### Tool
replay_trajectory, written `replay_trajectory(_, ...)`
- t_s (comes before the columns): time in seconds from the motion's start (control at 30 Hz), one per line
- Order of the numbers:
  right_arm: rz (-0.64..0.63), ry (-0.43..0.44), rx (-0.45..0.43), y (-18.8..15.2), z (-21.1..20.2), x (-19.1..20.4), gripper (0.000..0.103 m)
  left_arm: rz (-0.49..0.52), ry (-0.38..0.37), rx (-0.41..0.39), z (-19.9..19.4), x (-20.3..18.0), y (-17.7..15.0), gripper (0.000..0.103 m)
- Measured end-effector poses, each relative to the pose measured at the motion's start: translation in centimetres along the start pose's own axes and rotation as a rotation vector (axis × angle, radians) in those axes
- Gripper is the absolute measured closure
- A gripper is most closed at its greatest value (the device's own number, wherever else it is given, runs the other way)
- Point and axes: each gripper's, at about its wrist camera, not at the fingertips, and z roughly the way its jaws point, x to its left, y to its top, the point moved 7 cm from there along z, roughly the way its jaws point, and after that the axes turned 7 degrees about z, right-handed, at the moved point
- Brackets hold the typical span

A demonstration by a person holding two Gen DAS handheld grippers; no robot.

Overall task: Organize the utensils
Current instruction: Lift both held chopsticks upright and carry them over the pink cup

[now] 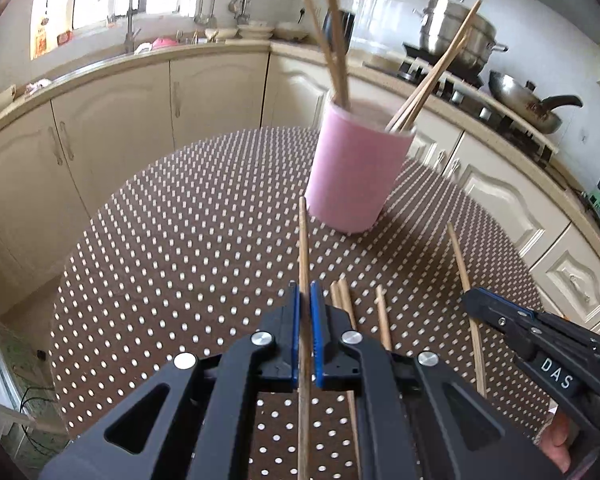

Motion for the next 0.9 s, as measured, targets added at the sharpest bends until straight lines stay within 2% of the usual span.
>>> replay_trajectory(0.27,-0.007,0.011,-0.102,1.7,-3.4,0.5,0.097,-0.010,-0.031,-0.140,-3.4,-0.3,2.5,0.097)
replay_trajectory(0.53,-0.011,0.014,-0.180,3.6,-6.1,1.1,0.097,0.001,-0.039,-0.229,-6.0,-0.5,4.1,0.097)
replay_trajectory(0.9,-0.001,0.003,-0.306,6.5,-9.7,1.9,0.097,-0.026,0.002,-0.345,-8.8,-1.1,7.3,0.097)
